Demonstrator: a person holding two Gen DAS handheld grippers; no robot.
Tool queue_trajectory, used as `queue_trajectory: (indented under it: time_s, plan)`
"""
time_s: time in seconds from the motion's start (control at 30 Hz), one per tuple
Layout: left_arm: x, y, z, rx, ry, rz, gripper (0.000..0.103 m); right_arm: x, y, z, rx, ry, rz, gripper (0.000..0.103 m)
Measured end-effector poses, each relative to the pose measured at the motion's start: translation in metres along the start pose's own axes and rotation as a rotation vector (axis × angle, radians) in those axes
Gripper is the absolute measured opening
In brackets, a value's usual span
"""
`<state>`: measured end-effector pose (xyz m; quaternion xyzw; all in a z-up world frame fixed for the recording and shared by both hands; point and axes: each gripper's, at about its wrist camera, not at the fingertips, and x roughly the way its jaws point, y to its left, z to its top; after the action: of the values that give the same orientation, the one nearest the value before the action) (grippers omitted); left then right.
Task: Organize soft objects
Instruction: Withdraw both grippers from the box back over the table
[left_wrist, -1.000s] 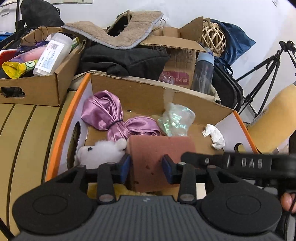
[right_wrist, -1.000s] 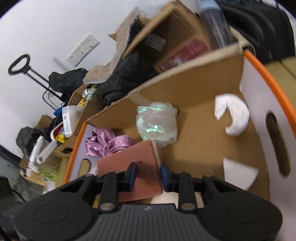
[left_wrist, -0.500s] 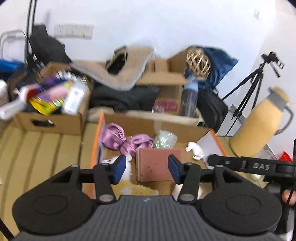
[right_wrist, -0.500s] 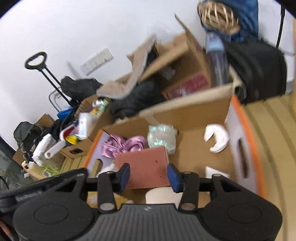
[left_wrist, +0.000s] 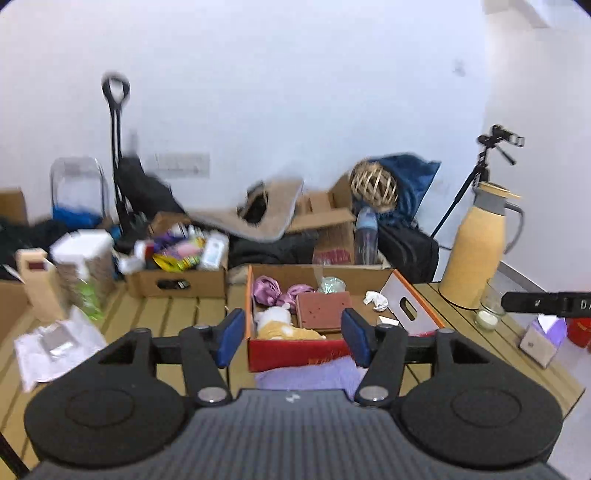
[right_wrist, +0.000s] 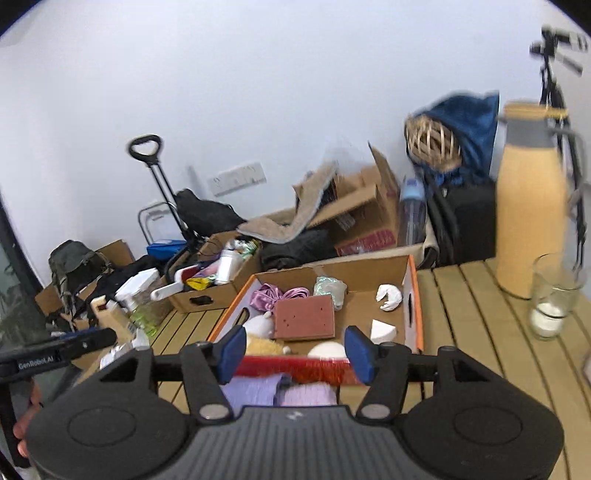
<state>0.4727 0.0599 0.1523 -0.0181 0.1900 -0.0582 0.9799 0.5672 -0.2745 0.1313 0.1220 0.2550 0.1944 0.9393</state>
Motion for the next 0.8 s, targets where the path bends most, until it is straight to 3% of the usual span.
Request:
queue_trajectory:
  time_s: [0.1, 0.2, 0.3, 0.37, 0.4, 0.47, 0.53, 0.6, 0.67, 0.8]
  plan:
    - [-0.054, -0.012, -0.038, 0.066, -0.086, 0.028, 0.071, -0.049, 0.017, -0.039, -0.078, -0.086, -0.026, 0.067]
    - [-0.112, -0.019, -0.074, 0.130, -0.125, 0.008, 0.076, -0.103, 0.041, -0.082, -0.156, -0.177, -0.039, 0.070]
    - [-0.169, -0.017, -0.101, 0.109, -0.178, 0.001, 0.084, -0.157, 0.066, -0.123, -0.228, -0.229, -0.035, 0.075]
    - [-0.202, -0.018, -0.123, 0.079, -0.231, 0.013, 0.093, -0.188, 0.079, -0.150, -0.245, -0.271, -0.033, 0.085]
    - [-0.217, -0.020, -0.136, 0.070, -0.257, 0.039, 0.096, -0.204, 0.086, -0.168, -0.244, -0.300, -0.038, 0.092]
    - [-0.243, -0.029, -0.166, 0.087, -0.299, 0.084, 0.101, -0.227, 0.095, -0.205, -0.249, -0.343, -0.058, 0.095]
    - [-0.250, -0.038, -0.181, 0.155, -0.274, 0.049, 0.101, -0.243, 0.100, -0.242, -0.215, -0.375, -0.053, 0.101]
    - [-0.252, -0.041, -0.186, 0.223, -0.263, 0.029, 0.102, -0.245, 0.100, -0.266, -0.188, -0.336, -0.001, 0.101]
    - [-0.251, -0.044, -0.185, 0.231, -0.277, 0.022, 0.103, -0.241, 0.104, -0.276, -0.208, -0.282, 0.006, 0.101]
    - [-0.234, -0.044, -0.188, 0.207, -0.246, 0.016, 0.103, -0.230, 0.106, -0.279, -0.213, -0.272, -0.013, 0.101]
